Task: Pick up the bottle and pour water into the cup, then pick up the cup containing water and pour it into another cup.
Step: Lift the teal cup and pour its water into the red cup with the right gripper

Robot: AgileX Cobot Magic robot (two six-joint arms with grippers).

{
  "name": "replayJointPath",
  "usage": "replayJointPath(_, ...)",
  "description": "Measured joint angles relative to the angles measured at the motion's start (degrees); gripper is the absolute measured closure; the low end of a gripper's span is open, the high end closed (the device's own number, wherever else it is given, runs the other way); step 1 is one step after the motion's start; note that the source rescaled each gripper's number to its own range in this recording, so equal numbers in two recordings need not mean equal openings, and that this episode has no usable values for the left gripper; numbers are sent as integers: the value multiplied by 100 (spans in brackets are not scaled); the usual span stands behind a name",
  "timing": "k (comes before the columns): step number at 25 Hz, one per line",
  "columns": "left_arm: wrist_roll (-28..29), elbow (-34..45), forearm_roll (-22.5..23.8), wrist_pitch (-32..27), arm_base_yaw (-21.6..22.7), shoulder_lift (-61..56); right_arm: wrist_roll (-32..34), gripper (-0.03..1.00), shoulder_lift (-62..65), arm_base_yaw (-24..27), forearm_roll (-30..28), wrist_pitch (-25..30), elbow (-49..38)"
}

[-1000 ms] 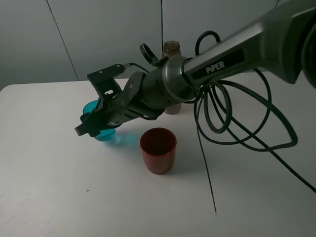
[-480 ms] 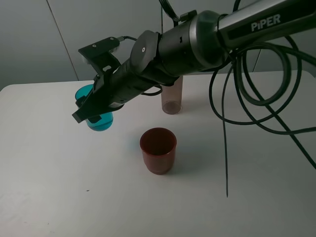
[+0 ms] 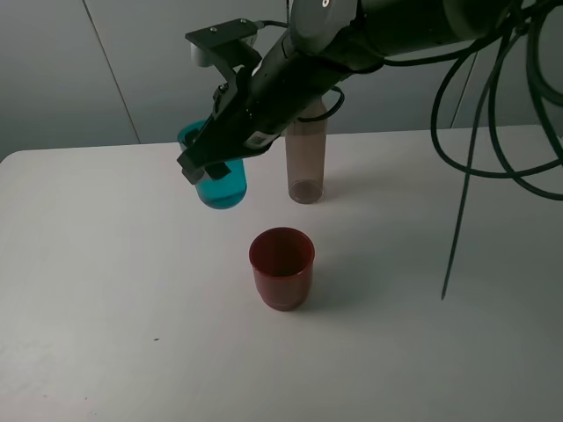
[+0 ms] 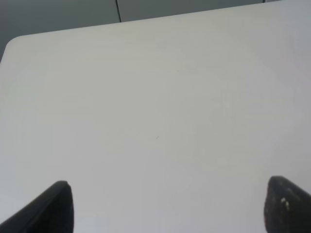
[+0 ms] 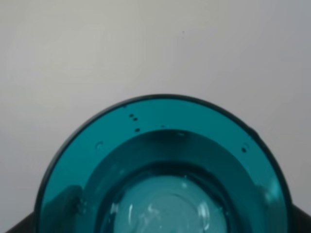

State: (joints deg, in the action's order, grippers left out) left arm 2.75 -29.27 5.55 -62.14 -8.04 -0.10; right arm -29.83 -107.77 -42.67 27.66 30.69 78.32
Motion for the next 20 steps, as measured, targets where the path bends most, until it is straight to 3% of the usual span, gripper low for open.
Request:
replayJointPath(4, 0, 0, 0, 0, 0, 0, 128, 85, 280, 103, -302, 289, 0)
replayJointPath(9, 0, 0, 0, 0, 0, 0, 184, 86, 743, 211, -380, 273, -270)
replayJointPath(20, 0, 0, 0, 0, 0, 0, 230, 86, 1824, 743, -458, 60, -1825)
